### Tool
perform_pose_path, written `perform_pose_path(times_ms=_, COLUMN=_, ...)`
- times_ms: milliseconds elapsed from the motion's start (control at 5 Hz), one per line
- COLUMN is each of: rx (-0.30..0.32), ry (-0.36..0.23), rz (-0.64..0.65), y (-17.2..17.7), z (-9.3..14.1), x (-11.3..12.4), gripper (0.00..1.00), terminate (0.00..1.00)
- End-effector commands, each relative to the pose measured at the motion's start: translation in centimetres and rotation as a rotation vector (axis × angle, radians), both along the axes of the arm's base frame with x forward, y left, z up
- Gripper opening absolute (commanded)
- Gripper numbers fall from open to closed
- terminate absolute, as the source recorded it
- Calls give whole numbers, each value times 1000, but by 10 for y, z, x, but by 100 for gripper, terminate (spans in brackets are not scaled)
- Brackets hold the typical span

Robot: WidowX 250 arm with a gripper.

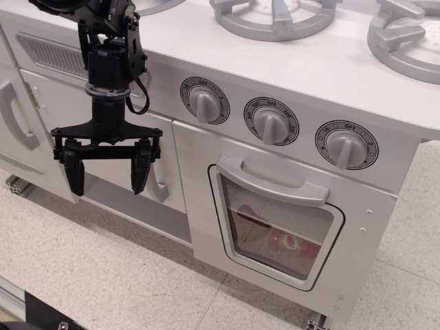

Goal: Open oven

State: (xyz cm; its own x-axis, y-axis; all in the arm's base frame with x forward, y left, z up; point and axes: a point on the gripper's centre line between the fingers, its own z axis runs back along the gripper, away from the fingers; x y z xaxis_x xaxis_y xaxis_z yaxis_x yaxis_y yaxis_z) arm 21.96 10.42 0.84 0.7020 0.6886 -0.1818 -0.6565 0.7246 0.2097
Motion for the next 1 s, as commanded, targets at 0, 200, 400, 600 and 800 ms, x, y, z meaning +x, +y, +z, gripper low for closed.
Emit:
perform_pose_path(times_ms=0, rx=0, ry=0, rz=0, y=0, z=0, x=0, gripper=100, terminate=0)
perform_pose_path(times_ms=200, rx=-81, ry=-128, rz=170, y=-18, z=-2, x=-3, gripper=100, terminate=0)
perform_pose_path(times_ms=400, rx=-144, ry=-191, rz=263, y=-39, z=2, x=-3, gripper=100, terminate=0)
perform_pose_path(times_ms=600, rx=-212, ry=-215, rz=460, y=-62, z=5, x=6, gripper=100, terminate=0)
perform_pose_path(times_ms=800, rx=-248, ry=-296, rz=575, y=-80, z=5, x=13, gripper=100, terminate=0)
